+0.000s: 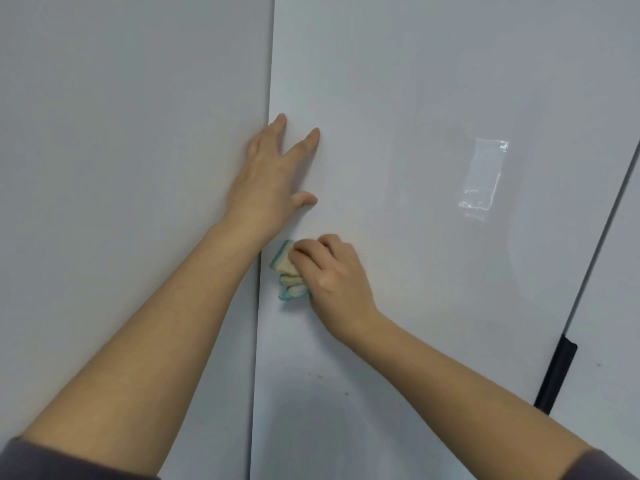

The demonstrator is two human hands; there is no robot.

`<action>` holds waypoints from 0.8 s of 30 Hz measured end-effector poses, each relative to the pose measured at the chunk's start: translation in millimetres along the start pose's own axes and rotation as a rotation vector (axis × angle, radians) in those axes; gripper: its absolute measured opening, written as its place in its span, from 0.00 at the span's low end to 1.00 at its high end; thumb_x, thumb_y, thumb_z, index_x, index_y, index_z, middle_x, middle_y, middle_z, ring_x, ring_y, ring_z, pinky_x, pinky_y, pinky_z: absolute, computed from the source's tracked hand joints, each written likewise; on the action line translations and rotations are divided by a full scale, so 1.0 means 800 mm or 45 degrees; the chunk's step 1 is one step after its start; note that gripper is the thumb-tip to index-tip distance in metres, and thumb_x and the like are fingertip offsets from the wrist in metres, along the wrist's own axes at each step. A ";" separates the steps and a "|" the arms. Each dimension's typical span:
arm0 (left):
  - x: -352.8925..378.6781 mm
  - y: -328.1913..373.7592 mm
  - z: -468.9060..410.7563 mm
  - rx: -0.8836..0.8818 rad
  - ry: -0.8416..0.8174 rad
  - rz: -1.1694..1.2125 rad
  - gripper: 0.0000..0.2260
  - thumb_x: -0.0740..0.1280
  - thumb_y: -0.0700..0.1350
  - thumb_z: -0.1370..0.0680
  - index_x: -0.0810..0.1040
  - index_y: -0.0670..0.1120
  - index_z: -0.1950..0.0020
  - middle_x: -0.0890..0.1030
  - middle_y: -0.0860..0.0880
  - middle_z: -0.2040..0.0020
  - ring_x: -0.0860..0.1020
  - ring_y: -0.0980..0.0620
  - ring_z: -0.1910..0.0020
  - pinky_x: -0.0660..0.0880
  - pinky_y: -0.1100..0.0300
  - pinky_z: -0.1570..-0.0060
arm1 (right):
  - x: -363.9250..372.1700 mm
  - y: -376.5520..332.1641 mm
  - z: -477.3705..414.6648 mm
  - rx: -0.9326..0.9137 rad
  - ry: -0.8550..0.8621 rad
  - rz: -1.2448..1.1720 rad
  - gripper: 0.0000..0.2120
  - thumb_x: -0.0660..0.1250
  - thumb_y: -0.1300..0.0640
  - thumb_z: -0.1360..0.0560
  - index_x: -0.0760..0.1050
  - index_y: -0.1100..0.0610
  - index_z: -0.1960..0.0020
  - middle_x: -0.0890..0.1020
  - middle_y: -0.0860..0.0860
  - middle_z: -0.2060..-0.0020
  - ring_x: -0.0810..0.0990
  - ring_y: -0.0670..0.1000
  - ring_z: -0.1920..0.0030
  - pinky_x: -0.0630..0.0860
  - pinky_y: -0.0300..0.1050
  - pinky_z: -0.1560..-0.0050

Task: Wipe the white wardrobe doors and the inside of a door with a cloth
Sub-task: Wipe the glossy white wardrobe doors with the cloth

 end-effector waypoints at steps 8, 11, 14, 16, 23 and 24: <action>-0.001 -0.003 -0.004 0.076 -0.018 -0.004 0.38 0.74 0.47 0.27 0.58 0.54 0.21 0.50 0.50 0.19 0.50 0.47 0.21 0.56 0.52 0.26 | 0.030 -0.028 0.033 -0.251 -0.180 -0.044 0.10 0.60 0.66 0.28 0.80 0.61 0.54 0.81 0.53 0.55 0.71 0.55 0.57 0.65 0.46 0.60; 0.000 -0.002 -0.004 0.084 -0.011 -0.016 0.38 0.73 0.48 0.26 0.57 0.54 0.21 0.49 0.51 0.19 0.49 0.47 0.21 0.56 0.53 0.26 | 0.013 -0.012 -0.014 -0.062 -0.048 -0.036 0.10 0.61 0.67 0.29 0.80 0.62 0.55 0.82 0.54 0.54 0.72 0.56 0.58 0.62 0.47 0.61; -0.001 -0.001 -0.004 0.087 -0.003 -0.021 0.37 0.72 0.47 0.25 0.56 0.55 0.21 0.49 0.51 0.19 0.49 0.47 0.21 0.56 0.54 0.26 | 0.019 -0.014 -0.042 0.002 0.047 -0.070 0.12 0.58 0.67 0.30 0.81 0.62 0.58 0.82 0.55 0.55 0.72 0.56 0.57 0.61 0.46 0.61; -0.001 -0.002 -0.004 0.087 -0.004 -0.024 0.36 0.72 0.48 0.25 0.56 0.55 0.21 0.49 0.51 0.19 0.49 0.47 0.21 0.56 0.53 0.26 | 0.036 -0.026 -0.030 -0.064 0.044 -0.087 0.09 0.61 0.66 0.28 0.81 0.62 0.57 0.83 0.55 0.55 0.71 0.55 0.55 0.62 0.46 0.60; 0.000 -0.002 -0.001 0.090 -0.045 -0.029 0.39 0.72 0.50 0.25 0.54 0.54 0.20 0.48 0.50 0.19 0.48 0.47 0.21 0.56 0.53 0.26 | 0.044 -0.044 0.093 -0.374 -0.458 0.004 0.07 0.62 0.66 0.30 0.78 0.58 0.57 0.80 0.52 0.56 0.73 0.55 0.56 0.66 0.46 0.58; 0.001 -0.002 0.001 0.086 -0.050 -0.030 0.39 0.72 0.50 0.25 0.53 0.54 0.20 0.47 0.50 0.19 0.47 0.47 0.21 0.56 0.53 0.27 | 0.033 -0.035 0.089 -0.334 -0.420 0.008 0.08 0.62 0.66 0.29 0.78 0.58 0.56 0.80 0.52 0.56 0.73 0.55 0.56 0.66 0.46 0.58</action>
Point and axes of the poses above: each hand's wrist, its own z-axis away from the middle knuckle, its own x-axis out of the palm, y = z × x, the point moved 3 cm from there along -z, towards the middle knuckle
